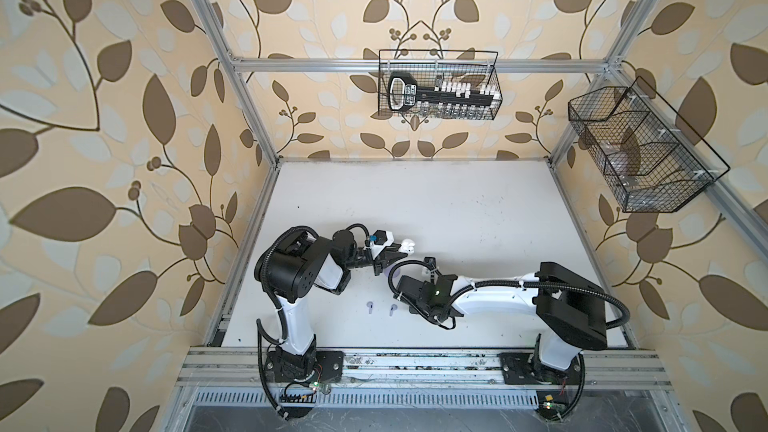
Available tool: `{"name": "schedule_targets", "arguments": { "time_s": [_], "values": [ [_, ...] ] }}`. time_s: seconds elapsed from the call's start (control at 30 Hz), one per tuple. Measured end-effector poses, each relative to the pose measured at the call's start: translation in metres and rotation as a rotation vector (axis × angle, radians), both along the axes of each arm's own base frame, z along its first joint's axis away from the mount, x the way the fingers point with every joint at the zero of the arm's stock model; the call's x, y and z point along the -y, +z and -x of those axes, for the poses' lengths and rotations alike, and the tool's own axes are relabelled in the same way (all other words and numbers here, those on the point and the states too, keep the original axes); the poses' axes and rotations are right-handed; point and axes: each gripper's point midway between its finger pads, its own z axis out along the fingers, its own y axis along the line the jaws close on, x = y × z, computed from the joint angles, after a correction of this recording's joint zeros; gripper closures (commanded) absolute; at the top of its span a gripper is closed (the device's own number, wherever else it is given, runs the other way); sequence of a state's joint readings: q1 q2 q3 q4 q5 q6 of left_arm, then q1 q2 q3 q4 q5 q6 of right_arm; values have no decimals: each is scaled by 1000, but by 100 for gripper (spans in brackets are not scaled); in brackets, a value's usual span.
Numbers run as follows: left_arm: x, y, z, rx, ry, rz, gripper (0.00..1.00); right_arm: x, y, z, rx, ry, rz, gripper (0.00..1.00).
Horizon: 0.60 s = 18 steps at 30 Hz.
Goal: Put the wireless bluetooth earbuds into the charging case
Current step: 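Lower the open right gripper around the second white earbud, then close the right gripper on the white earbud and lift it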
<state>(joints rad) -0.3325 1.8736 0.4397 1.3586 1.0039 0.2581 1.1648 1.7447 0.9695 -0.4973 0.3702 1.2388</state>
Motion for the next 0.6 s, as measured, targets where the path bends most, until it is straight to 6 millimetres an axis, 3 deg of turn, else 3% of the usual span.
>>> {"name": "schedule_targets", "arguments": {
  "time_s": [0.6],
  "values": [
    [0, 0, 2, 0, -9, 1, 100, 3, -1, 1, -6, 28, 32, 76]
  ]
}}
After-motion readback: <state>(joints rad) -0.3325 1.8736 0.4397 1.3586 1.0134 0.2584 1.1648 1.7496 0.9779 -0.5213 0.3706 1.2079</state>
